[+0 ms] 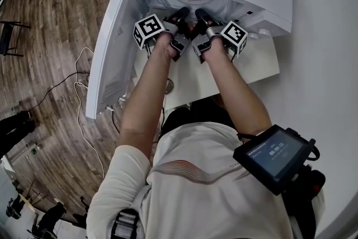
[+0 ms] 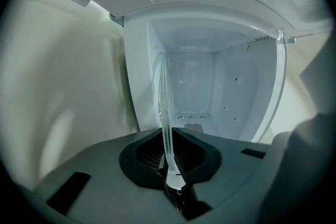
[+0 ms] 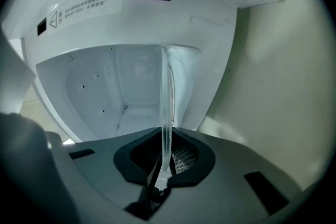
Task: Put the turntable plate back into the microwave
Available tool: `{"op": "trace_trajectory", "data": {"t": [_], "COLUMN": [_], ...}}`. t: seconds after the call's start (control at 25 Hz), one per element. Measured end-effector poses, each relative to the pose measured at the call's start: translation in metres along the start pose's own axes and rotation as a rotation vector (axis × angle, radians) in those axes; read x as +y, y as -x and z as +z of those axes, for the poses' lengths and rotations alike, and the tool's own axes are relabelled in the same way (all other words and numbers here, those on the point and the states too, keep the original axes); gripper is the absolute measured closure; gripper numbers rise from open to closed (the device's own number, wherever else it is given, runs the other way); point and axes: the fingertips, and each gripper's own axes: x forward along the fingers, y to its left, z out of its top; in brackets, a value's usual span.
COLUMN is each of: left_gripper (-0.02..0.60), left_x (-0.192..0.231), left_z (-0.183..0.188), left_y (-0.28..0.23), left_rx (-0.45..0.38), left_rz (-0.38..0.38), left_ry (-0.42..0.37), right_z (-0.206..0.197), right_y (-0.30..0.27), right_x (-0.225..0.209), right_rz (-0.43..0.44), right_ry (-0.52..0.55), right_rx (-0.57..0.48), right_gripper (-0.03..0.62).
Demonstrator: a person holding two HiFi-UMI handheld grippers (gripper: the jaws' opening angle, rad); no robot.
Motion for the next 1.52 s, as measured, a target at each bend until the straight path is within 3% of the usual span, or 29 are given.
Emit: {"op": "trace_trajectory", "data": {"t": [0.2, 0.44, 1.04, 1.52], "left_gripper": [0.539, 0.539, 0.538, 0.538], "left_x": [0.002, -0.010, -0.021, -0.014], "left_z": [-0.001, 0.002, 0.006, 0.000], "left_y": [0.001, 0.008, -0.004, -0.004], "left_rx": [-0.002, -0.007, -0.002, -0.004], "left_rz": [0.041, 0.024, -0.002, 0.019], "left_ry": [0.005, -0.009, -0.049, 0.043], "right_z": [0.000, -0.002, 0.012, 0.012], "right_y": [0.001, 0.004, 0.002, 0.008], "right_x": [-0.001, 0.009, 0.019, 0.015], "right_rz": [-0.063, -0.010, 0.014, -0.086], "right_ry": [-0.016, -0.035, -0.005, -0.038], "right_rx": [0.003, -0.038, -0.094, -0.077], "right_gripper": [0.565, 0.565, 0.565, 0.563]}}
